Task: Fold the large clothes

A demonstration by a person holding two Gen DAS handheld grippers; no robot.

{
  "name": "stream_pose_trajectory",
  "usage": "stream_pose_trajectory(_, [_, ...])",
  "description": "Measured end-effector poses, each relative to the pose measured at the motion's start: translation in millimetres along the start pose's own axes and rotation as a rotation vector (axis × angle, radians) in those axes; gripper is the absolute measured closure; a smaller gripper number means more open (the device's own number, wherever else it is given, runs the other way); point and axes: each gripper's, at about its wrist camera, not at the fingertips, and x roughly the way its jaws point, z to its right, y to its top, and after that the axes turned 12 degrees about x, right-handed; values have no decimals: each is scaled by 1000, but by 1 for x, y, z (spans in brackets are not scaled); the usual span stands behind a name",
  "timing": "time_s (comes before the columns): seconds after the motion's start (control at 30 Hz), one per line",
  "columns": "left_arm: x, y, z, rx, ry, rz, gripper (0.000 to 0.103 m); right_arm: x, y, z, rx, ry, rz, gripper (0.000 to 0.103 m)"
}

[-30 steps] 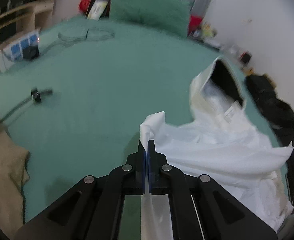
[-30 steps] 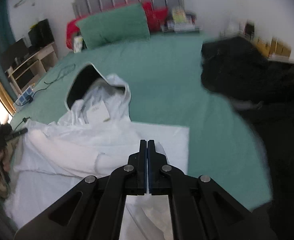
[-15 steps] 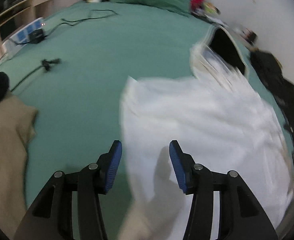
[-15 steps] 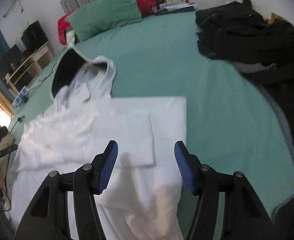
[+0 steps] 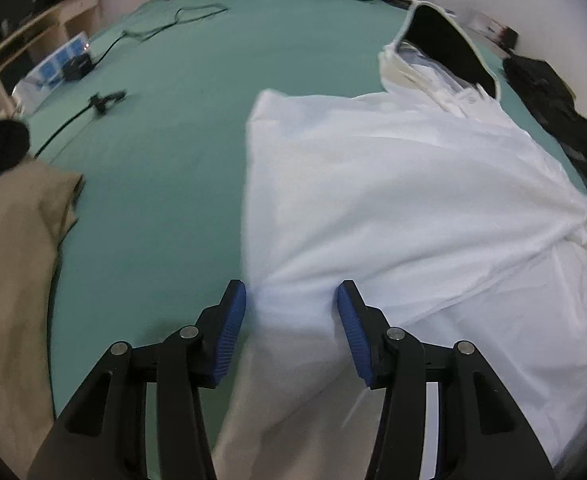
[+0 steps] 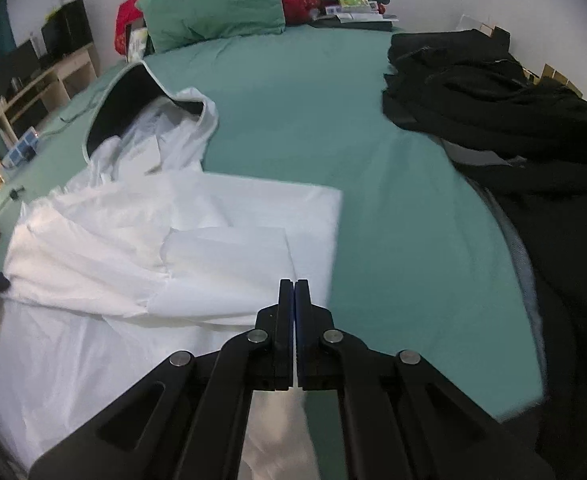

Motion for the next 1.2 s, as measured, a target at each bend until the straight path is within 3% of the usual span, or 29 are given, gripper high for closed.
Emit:
stream_pose_trajectory(0.13, [-12,12,-19,-93,-54,74,51,1,-7,8,-8,-61,-49,101])
stream_pose_trajectory(0.27, [-23,41,-28,-95,-16,196,51,-6,2,0,-26,-61,-35,96])
stream_pose_trajectory(0.4, [-16,62,-36,-104,-3,241,51,-9,26,-34,-96,-31,21,68])
stream_pose_trajectory(0.47, [-12,67,-42,-124,17,245,51,-3,45,-60,-143,-7,46,64])
stream_pose_trajectory(0.7, [0,69,-74,-197,102,224,51,45,104,-143,-247,31,124,64])
stream_pose_trajectory(0.8, [0,72,-85,-181,144,228,51,72,125,-179,-319,28,148,64])
stream_pose_trajectory(1.0, [5,73,-113,-210,183,220,51,120,162,-224,-393,31,169,64])
stream_pose_trajectory(1.03, [9,72,-116,-210,188,202,51,124,163,-227,-401,33,170,66])
stream_pose_trajectory(1.07, [11,70,-119,-214,188,190,51,129,163,-230,-413,31,167,74])
stream_pose_trajectory(1.1, [13,69,-121,-223,178,180,51,132,162,-233,-425,25,164,100])
stream_pose_trajectory(1.2, [9,69,-123,-241,156,189,51,124,142,-237,-500,18,149,100])
